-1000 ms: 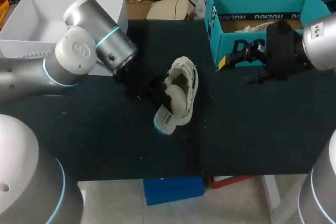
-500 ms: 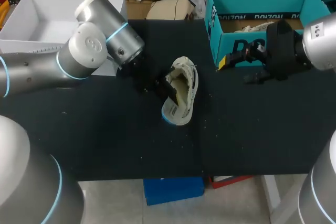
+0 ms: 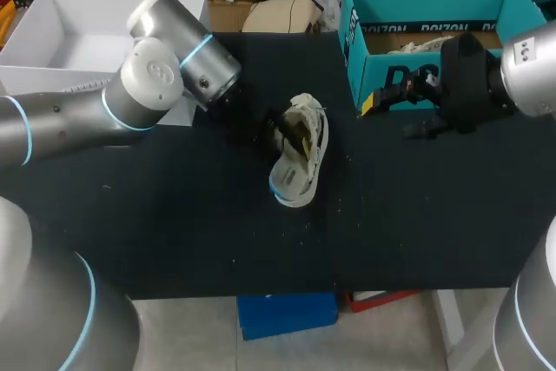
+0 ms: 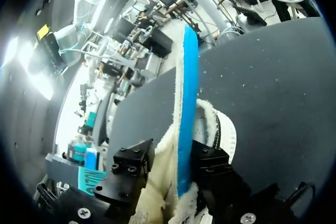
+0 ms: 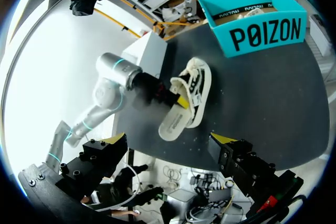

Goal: Take the shoe out of the shoebox, open the shoe tongue, remove and reinsert the insole, then place the shoe into the shoebox

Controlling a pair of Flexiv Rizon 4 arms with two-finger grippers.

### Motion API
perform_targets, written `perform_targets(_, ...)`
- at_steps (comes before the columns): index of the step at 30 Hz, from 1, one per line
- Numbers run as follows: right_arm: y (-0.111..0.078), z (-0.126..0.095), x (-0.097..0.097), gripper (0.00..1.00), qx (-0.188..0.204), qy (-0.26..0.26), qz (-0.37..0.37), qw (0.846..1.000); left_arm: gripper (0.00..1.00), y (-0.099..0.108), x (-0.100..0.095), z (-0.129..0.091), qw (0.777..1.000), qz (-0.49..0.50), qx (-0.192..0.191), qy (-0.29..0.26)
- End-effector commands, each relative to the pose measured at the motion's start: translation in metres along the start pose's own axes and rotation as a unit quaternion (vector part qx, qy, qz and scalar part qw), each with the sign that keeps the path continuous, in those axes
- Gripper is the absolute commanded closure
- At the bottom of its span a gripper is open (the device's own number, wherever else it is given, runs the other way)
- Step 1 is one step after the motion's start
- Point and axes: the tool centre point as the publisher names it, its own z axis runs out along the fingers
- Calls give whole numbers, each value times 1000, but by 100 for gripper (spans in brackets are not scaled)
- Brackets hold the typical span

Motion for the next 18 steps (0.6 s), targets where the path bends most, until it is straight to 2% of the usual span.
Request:
perform_targets(1, 0, 0, 0, 0, 0, -1, 0, 1000, 33, -20, -2, -13, 1000, 10, -10, 8)
perform_targets(3, 0, 0, 0, 0, 0, -1, 0, 1000, 35, -28, -4, -17, 1000, 15, -10, 8)
perform_targets(6, 0, 0, 0, 0, 0, -1, 0, 1000, 48, -46, -6, -22, 1000, 25, -9, 11)
perform_targets(9, 0, 0, 0, 0, 0, -1, 0, 1000, 54, -60, -4, -23, 1000, 27, -5, 12)
perform_targets(18, 0, 0, 0, 0, 0, -1, 0, 1000, 60, -96, 12, -15, 999, 30, 23, 33)
